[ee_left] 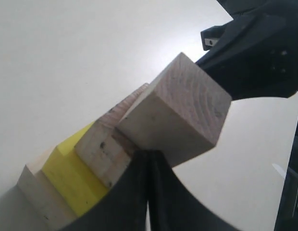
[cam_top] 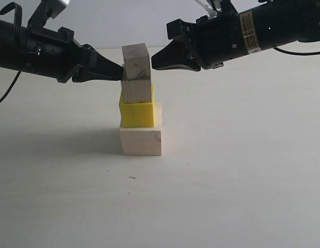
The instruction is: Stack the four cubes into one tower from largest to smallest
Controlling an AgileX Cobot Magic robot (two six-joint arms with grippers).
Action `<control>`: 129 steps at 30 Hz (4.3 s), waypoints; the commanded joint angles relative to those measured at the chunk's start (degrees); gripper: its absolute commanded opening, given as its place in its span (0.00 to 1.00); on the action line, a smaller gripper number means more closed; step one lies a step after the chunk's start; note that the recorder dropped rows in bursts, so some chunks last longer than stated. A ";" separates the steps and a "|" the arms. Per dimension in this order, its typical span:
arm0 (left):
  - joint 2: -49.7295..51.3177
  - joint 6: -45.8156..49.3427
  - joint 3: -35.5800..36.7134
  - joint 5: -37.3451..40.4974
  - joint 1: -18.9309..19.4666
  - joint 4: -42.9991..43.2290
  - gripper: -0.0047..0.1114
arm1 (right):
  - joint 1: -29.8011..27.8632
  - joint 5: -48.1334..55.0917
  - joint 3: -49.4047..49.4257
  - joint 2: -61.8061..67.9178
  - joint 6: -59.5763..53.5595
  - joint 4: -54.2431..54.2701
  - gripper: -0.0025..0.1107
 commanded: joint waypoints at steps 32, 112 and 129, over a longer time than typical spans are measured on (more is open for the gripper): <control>-2.76 0.23 -0.33 -0.68 0.76 -0.61 0.04 | 0.10 1.54 1.77 -4.05 0.21 0.14 0.02; -2.74 0.34 -0.33 -0.99 0.76 -1.05 0.04 | 1.35 1.30 4.16 -4.08 -4.51 0.14 0.02; -2.74 0.44 -0.33 -1.24 0.76 -1.05 0.04 | 1.35 -0.77 4.16 -4.08 -5.32 0.14 0.02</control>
